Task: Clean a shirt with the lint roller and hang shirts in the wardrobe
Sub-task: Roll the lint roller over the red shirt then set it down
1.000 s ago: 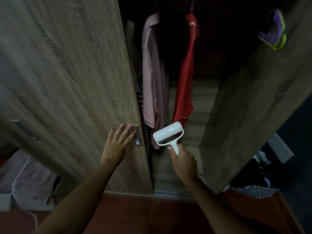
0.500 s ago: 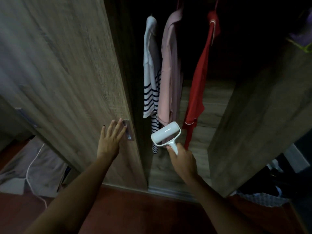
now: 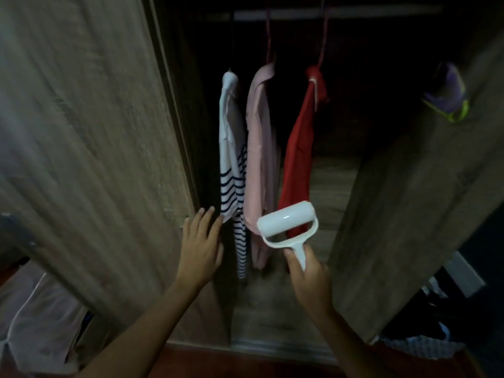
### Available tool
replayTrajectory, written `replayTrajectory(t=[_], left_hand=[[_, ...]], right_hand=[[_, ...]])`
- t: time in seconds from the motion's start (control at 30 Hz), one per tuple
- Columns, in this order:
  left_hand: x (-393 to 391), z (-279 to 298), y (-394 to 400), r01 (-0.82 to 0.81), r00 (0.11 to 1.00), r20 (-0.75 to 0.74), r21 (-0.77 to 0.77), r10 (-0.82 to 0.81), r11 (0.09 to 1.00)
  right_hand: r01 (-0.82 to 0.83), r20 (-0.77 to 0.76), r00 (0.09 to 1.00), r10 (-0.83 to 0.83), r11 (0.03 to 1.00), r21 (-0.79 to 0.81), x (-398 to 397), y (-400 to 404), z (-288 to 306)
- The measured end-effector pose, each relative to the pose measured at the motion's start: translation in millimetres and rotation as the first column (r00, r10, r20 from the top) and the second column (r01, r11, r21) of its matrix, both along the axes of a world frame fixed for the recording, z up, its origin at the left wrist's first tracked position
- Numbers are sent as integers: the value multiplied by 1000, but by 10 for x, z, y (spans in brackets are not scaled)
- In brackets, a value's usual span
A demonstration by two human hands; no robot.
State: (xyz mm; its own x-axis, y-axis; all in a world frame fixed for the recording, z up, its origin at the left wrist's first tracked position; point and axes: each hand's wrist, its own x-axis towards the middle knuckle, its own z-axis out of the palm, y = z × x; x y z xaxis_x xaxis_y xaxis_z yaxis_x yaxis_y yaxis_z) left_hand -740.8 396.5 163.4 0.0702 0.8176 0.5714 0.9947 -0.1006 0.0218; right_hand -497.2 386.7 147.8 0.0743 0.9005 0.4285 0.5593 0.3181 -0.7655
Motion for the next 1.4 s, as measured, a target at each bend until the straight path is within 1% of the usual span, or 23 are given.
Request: replayTrajectory(t=[0.03, 0.1, 0.2, 0.3, 0.4, 0.5, 0.6, 0.63, 0.7, 0.77, 0.8, 0.83, 0.87, 0.93, 1.0, 1.13, 1.27, 1.33, 1.4], left_hand=[[142, 138, 93, 75, 995, 58, 70, -79, 995], [450, 423, 294, 167, 968, 159, 165, -193, 972], [916, 784, 597, 237, 920, 266, 210, -289, 948], [1310, 970, 889, 245, 877, 355, 249, -323, 937], [1601, 1001, 1106, 152, 816, 508, 270, -274, 951], [1750, 890, 1240, -35, 727, 674, 228, -132, 973], [1748, 736, 1348, -211, 686, 727, 183, 12, 960], [1701, 697, 1370, -247, 676, 735, 168, 45, 954], [1553, 679, 1302, -272, 690, 719, 156, 80, 949], [1454, 726, 1180, -225, 699, 713, 154, 49, 962], [1569, 643, 1054, -341, 691, 712, 170, 124, 925], [1691, 604, 886, -434, 665, 724, 172, 185, 885], [1654, 655, 803, -434, 684, 708, 197, 179, 879], [1587, 692, 648, -432, 746, 633, 221, 208, 874], [1584, 816, 648, -425, 770, 591, 194, 240, 884], [1472, 1012, 504, -373, 833, 506, 214, 224, 903], [1415, 1196, 293, -425, 820, 491, 181, 293, 887], [1429, 1251, 245, -427, 829, 469, 177, 305, 887], [1433, 1291, 223, -425, 834, 458, 175, 309, 888]], right_hand=[[-7, -67, 998, 6, 1000, -13, 82, 38, 73], [-32, -190, 982, 21, 998, -51, 264, 162, 229], [-37, -264, 964, 13, 996, -87, 540, 444, 345], [-9, -325, 945, -38, 990, -142, 809, 768, 348], [-3, -331, 942, -51, 987, -160, 1040, 1045, 343], [-16, -312, 950, -33, 988, -154, 1200, 1261, 313], [-41, -271, 962, -3, 987, -158, 1352, 1497, 293], [-54, -282, 959, 2, 983, -177, 1326, 1504, 331], [-69, -309, 951, 14, 984, -167, 1199, 1478, 354], [-85, -350, 936, 23, 983, -161, 1108, 1499, 427], [-228, -329, 930, 162, 958, -174, 1192, 1622, 442], [-350, -279, 916, 289, 916, -197, 1234, 1704, 449], [-347, -283, 916, 286, 917, -196, 1174, 1708, 480], [-349, -339, 898, 281, 923, -159, 1041, 1734, 581], [-338, -337, 898, 283, 934, -116, 996, 1803, 713], [-404, -348, 858, 377, 915, -5, 810, 1933, 1097], [-465, -370, 810, 455, 883, 68, 517, 1926, 1386], [-485, -399, 785, 473, 871, 78, 403, 1915, 1413], [-503, -407, 779, 477, 863, 49, 310, 1893, 1310]])
